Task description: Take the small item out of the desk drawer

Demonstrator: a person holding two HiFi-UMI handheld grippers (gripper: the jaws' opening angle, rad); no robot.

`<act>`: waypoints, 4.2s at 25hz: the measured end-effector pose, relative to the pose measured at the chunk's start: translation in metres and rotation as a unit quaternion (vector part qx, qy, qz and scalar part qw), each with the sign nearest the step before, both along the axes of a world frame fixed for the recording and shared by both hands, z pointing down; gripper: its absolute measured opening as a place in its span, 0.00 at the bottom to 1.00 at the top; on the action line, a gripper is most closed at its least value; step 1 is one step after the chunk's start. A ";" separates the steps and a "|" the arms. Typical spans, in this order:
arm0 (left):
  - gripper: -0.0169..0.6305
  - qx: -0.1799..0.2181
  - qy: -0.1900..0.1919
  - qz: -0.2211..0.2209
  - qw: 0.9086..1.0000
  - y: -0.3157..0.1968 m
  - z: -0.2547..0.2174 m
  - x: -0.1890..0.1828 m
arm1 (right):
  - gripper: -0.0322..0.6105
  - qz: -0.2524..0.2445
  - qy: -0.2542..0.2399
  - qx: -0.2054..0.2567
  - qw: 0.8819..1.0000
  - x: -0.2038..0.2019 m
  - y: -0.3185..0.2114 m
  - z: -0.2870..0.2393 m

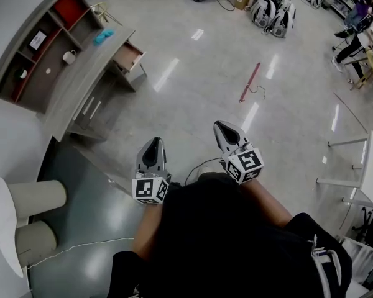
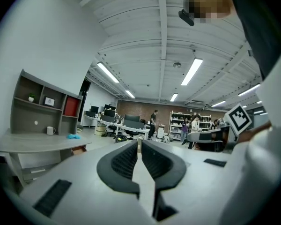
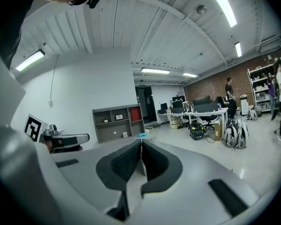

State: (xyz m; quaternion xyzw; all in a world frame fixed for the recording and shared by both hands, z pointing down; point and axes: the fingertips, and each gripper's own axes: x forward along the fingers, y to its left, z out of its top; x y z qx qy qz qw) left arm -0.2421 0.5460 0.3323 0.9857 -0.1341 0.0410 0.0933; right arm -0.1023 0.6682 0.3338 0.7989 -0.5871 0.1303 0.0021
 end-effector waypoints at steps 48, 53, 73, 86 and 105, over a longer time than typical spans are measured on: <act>0.38 -0.080 -0.030 -0.034 0.996 -0.119 0.091 0.105 | 0.53 -0.009 -0.051 -0.110 0.993 0.093 -0.083 0.087; 0.38 -0.082 -0.025 -0.028 0.996 -0.196 0.100 0.146 | 0.53 -0.022 -0.037 -0.136 0.990 0.133 -0.163 0.099; 0.38 -0.100 -0.043 -0.067 0.992 -0.430 0.112 0.203 | 0.53 -0.095 -0.022 -0.184 0.978 0.207 -0.432 0.105; 0.38 -0.145 -0.024 -0.100 0.984 -0.524 0.125 0.206 | 0.53 -0.116 -0.045 -0.205 0.971 0.222 -0.524 0.115; 0.38 -0.149 -0.008 -0.246 0.958 -0.568 0.117 0.163 | 0.53 -0.259 -0.011 -0.210 0.943 0.221 -0.627 0.127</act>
